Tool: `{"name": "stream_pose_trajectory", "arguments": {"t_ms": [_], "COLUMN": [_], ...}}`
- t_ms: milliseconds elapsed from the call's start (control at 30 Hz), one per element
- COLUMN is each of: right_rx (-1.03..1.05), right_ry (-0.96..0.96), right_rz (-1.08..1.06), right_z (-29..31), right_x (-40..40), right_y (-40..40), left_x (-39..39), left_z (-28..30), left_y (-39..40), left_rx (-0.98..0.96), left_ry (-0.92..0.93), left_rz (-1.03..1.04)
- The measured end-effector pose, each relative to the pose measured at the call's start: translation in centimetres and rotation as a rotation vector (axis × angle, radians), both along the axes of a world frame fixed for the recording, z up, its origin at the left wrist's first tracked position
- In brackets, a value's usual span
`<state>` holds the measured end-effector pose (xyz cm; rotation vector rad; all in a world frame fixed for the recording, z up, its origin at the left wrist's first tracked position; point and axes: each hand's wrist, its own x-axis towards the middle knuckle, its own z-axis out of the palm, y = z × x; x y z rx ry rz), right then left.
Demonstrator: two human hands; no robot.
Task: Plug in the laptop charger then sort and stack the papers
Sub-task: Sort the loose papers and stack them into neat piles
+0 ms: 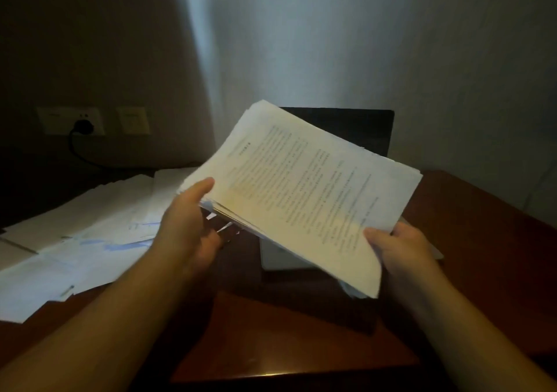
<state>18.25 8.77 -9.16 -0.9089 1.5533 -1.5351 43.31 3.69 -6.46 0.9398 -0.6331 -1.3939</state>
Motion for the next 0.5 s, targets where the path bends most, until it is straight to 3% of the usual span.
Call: {"name": "stream_pose_trajectory", "arguments": {"t_ms": [133, 367, 500], "right_rx": [0.069, 0.123, 0.154], "right_ry": [0.115, 0.285, 0.339], "right_rz": [0.003, 0.09, 0.101], "right_z": [0.5, 0.1, -0.1], "right_x": [-3.7, -6.3, -7.5], "right_y": [-0.8, -2.8, -3.9], "left_x": [0.7, -1.4, -2.2], "left_z": [1.1, 0.3, -0.7], "left_y": [-1.2, -2.5, -2.1], "left_rx": [0.075, 0.124, 0.188], "left_ry": [-0.081, -0.756, -0.703], "left_rz": [-0.116, -0.218, -0.313]}}
